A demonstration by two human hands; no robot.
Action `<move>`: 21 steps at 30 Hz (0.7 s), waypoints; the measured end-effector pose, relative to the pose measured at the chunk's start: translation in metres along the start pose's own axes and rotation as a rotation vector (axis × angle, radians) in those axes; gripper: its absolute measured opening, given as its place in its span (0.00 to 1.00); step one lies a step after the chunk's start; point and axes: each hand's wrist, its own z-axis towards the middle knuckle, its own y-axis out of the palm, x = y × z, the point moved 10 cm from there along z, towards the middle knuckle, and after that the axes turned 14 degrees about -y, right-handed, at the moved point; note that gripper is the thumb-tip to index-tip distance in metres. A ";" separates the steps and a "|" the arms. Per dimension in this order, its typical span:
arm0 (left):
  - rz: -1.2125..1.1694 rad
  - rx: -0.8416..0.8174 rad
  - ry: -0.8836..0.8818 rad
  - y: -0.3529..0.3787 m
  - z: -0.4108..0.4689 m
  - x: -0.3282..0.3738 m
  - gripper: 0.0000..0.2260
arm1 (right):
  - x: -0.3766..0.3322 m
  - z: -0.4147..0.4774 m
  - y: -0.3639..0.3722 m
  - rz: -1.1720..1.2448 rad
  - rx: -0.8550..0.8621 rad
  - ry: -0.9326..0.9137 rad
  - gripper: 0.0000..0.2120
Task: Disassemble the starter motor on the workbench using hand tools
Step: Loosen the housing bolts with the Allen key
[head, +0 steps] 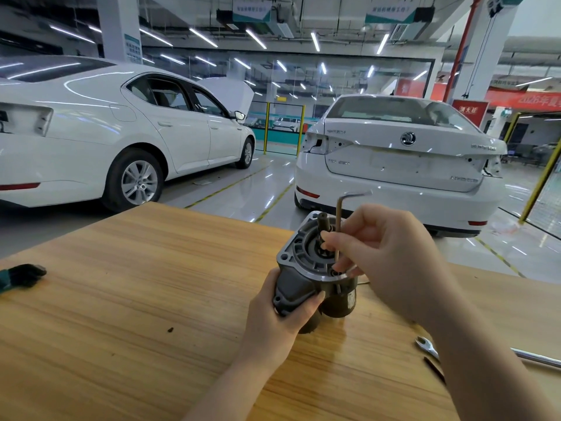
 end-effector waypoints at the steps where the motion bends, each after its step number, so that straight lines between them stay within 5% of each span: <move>1: 0.002 -0.001 0.001 0.000 0.000 0.000 0.23 | 0.000 0.000 0.002 0.001 -0.023 -0.008 0.07; 21: 0.001 0.018 -0.013 0.000 0.001 -0.003 0.26 | -0.009 -0.002 0.015 0.028 -0.145 -0.062 0.06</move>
